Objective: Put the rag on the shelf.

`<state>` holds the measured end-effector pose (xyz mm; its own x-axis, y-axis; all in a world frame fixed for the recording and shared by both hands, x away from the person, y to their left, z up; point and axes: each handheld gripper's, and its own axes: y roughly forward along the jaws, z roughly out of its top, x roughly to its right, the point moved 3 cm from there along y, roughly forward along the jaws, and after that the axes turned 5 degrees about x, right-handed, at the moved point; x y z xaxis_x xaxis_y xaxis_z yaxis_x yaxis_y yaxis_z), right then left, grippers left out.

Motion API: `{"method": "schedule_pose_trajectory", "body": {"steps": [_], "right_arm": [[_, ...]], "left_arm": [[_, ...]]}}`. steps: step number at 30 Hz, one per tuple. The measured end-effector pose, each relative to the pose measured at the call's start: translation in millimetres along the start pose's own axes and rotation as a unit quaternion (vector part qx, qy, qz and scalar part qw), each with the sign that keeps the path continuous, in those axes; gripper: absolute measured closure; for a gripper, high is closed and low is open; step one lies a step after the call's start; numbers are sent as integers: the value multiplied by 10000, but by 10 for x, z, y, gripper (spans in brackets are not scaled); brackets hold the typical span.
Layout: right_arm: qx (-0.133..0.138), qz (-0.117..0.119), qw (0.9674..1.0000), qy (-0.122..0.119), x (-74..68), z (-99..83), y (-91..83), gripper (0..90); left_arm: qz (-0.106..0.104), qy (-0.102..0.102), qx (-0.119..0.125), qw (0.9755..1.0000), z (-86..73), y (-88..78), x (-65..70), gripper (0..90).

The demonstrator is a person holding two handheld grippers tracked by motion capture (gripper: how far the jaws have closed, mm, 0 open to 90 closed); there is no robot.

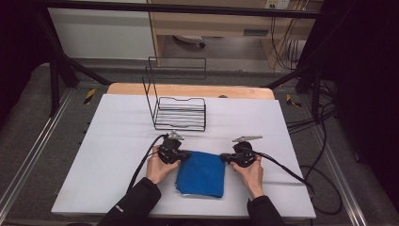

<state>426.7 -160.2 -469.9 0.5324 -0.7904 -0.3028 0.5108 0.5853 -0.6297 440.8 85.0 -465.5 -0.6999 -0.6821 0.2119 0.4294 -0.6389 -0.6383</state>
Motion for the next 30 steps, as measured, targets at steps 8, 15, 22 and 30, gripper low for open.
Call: {"method": "schedule_pose_trajectory", "body": {"steps": [8,15,22,30], "right_arm": [[450,192,9987,-105,-74,94,-172,874],[804,358,9959,-207,-136,140,-337,876],[1066,410,9927,-386,-209,205,-446,879],[1407,411,9877,-552,-282,294,-613,880]], "left_arm": [[-70,-31,411,9991,22,-192,33,834],[-142,5,796,9967,89,-400,122,833],[-39,226,1054,9942,130,-565,214,833],[-43,258,1331,9908,205,-689,287,834]]}}
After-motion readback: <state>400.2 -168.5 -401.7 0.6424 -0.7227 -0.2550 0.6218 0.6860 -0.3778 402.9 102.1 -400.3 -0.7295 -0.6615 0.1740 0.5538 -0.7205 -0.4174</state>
